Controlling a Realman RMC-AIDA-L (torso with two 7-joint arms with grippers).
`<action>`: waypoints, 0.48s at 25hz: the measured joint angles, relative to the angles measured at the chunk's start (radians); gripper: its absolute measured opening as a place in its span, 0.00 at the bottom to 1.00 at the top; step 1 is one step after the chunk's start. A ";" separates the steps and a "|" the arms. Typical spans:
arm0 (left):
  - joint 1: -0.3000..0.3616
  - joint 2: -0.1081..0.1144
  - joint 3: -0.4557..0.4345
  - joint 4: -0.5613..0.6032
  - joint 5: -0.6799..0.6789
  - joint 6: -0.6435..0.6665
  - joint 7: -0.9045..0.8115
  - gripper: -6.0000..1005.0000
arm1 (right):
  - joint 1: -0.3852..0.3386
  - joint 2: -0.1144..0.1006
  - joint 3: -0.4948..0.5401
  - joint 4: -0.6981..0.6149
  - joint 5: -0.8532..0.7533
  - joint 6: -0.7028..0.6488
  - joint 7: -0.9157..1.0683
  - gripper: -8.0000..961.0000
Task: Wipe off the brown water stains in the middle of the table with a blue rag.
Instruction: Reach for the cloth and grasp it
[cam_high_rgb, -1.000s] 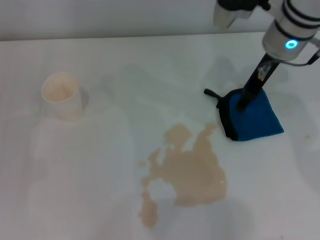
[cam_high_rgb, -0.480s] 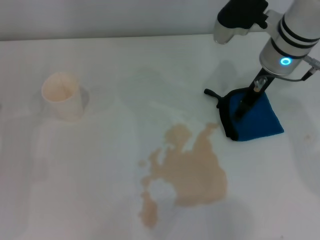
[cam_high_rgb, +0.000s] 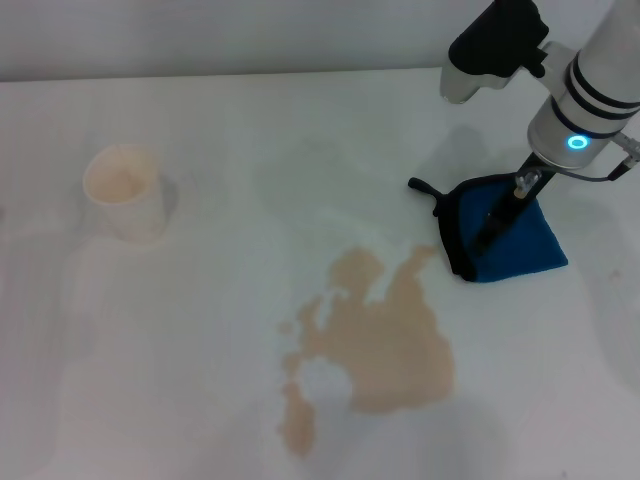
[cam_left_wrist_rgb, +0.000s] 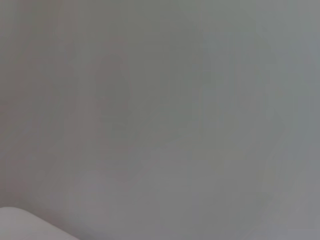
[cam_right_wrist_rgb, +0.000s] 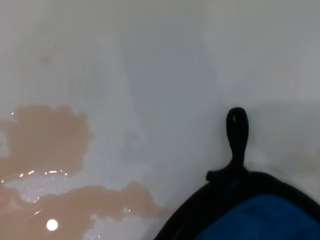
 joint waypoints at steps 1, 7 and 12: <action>0.000 0.000 0.000 0.000 0.000 0.000 0.000 0.89 | 0.000 0.000 0.005 0.004 -0.001 0.002 0.000 0.81; 0.001 0.002 0.002 0.000 0.002 0.000 0.000 0.89 | 0.000 -0.001 0.009 0.020 -0.002 0.007 0.001 0.81; 0.001 0.002 0.004 0.000 0.008 0.000 0.000 0.89 | 0.000 0.000 0.009 0.031 -0.002 0.010 0.002 0.81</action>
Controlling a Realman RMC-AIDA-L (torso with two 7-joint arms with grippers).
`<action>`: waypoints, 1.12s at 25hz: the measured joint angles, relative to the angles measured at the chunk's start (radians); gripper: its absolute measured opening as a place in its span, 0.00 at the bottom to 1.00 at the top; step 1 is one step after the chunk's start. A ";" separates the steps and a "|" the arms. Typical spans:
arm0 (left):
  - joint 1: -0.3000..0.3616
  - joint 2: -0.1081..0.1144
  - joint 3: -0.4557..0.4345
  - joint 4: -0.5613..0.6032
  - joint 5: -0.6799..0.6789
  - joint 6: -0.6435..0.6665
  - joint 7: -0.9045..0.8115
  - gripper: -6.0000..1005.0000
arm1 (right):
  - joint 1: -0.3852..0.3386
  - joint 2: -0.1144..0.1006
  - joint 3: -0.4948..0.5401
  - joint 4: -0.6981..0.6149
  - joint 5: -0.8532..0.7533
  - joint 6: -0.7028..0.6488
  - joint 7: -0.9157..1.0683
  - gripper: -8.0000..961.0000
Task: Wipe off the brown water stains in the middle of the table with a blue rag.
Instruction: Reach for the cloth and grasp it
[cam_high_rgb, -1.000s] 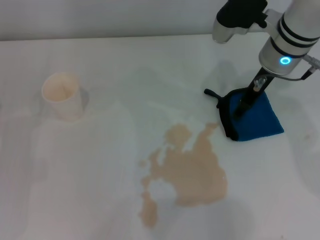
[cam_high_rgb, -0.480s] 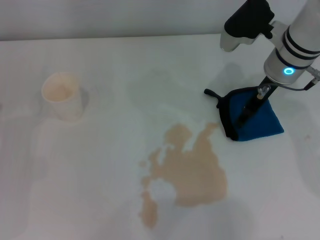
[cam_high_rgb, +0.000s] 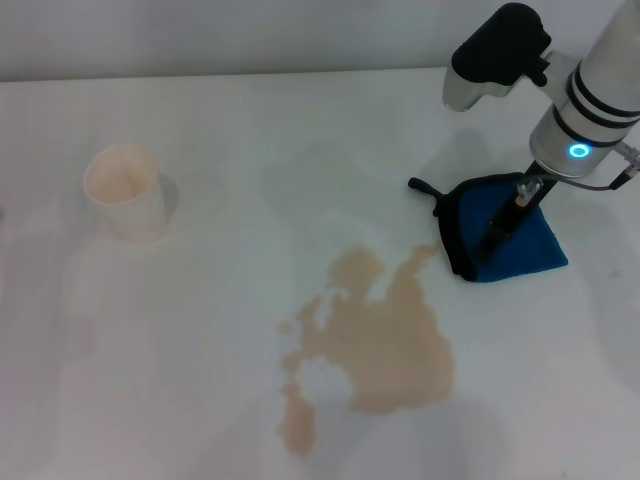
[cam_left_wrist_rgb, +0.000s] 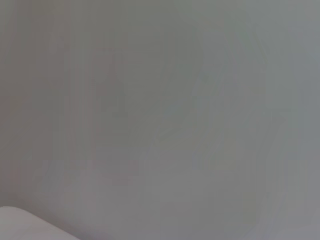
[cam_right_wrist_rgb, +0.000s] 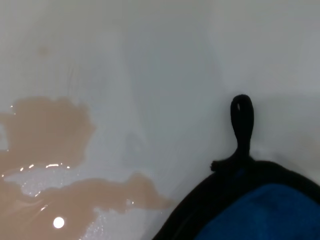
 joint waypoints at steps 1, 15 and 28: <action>0.000 0.000 0.000 0.000 0.002 0.000 0.000 0.89 | 0.000 0.000 0.000 0.001 0.000 0.001 0.000 0.81; 0.000 0.001 0.001 0.000 0.006 -0.002 0.000 0.89 | -0.004 0.002 0.000 0.002 -0.027 0.008 0.027 0.67; -0.001 0.001 0.002 0.001 0.005 -0.004 0.000 0.89 | 0.005 -0.001 0.000 0.003 -0.030 -0.014 0.027 0.53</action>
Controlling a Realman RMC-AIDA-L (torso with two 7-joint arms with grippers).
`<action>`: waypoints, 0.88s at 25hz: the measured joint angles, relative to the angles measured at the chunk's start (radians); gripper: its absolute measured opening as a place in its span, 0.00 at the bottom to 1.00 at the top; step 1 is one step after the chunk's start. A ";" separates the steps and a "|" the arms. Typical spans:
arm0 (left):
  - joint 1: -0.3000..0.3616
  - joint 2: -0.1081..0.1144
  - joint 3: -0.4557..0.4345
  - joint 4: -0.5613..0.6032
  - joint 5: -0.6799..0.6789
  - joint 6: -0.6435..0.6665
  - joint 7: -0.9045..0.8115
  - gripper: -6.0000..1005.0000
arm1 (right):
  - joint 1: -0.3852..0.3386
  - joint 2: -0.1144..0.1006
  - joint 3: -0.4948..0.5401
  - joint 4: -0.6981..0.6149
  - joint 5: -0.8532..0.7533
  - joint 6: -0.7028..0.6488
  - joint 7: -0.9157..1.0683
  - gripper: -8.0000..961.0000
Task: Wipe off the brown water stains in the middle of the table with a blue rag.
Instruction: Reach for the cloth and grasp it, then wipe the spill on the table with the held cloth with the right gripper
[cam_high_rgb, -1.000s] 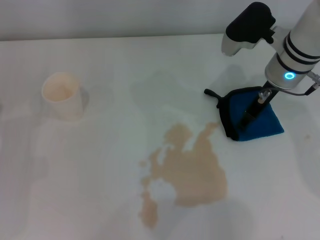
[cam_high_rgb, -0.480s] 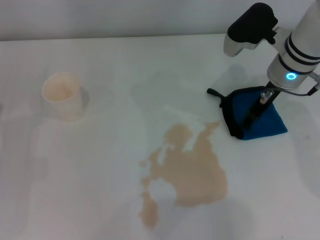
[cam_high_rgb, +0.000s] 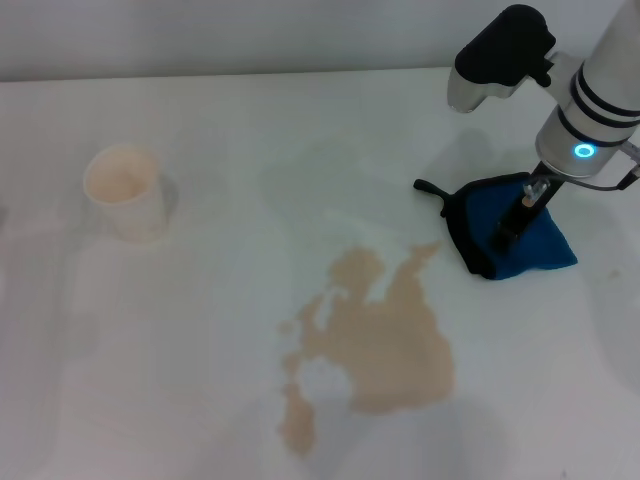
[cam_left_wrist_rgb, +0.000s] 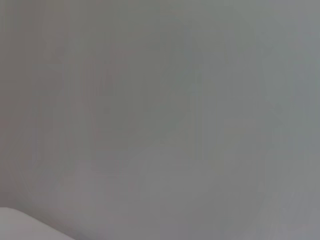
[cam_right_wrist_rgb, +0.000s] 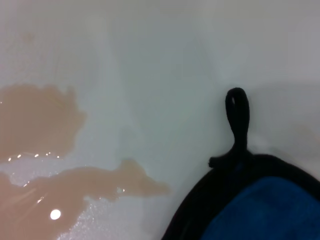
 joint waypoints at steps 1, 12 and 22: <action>0.000 0.000 0.000 0.000 0.000 0.000 0.000 0.89 | 0.000 -0.001 -0.001 -0.001 0.000 -0.001 0.000 0.52; -0.003 0.000 0.000 0.004 0.000 0.001 0.000 0.89 | 0.002 0.001 -0.003 -0.001 -0.001 0.001 -0.001 0.13; -0.004 0.000 0.000 0.004 0.000 0.002 0.000 0.89 | -0.004 0.004 -0.003 -0.009 -0.001 0.001 -0.001 0.10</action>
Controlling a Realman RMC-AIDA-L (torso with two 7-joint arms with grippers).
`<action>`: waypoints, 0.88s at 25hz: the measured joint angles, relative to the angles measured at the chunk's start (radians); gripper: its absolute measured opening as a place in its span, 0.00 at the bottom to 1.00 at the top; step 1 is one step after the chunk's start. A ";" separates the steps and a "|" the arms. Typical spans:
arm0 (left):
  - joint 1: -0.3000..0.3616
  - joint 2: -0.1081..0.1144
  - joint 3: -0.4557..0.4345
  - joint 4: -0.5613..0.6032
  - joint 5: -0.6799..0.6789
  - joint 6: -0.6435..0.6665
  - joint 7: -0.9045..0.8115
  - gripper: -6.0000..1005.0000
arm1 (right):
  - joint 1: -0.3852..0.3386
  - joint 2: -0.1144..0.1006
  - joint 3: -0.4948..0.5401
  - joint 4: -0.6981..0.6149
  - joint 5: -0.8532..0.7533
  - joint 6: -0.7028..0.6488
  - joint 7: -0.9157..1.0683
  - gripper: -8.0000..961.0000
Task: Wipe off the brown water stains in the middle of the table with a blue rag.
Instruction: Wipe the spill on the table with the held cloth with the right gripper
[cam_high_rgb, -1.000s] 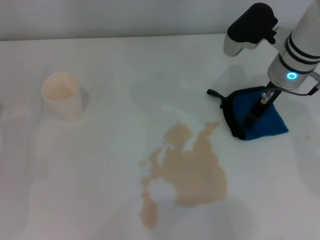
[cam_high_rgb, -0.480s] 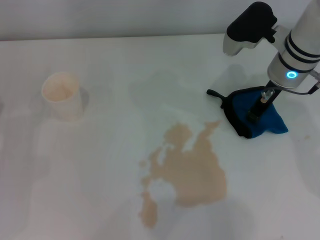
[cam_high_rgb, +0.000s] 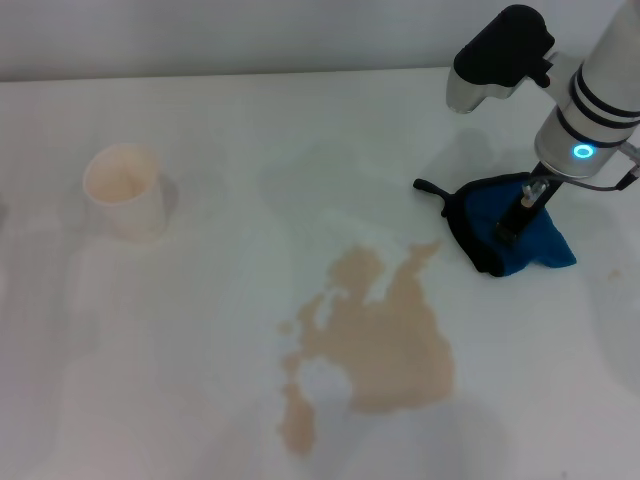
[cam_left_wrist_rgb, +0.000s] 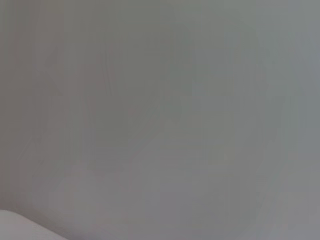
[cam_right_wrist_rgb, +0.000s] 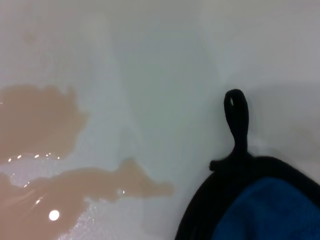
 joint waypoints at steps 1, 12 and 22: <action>0.000 0.000 0.000 0.000 0.000 0.000 0.000 0.89 | 0.000 0.000 0.000 0.000 0.000 -0.001 0.000 0.09; 0.000 0.001 0.000 0.001 0.000 0.000 0.000 0.89 | 0.000 0.004 -0.023 -0.010 0.068 -0.047 -0.009 0.08; -0.006 0.003 0.000 0.006 0.000 0.002 0.000 0.89 | -0.052 0.006 -0.280 -0.125 0.386 -0.095 -0.025 0.08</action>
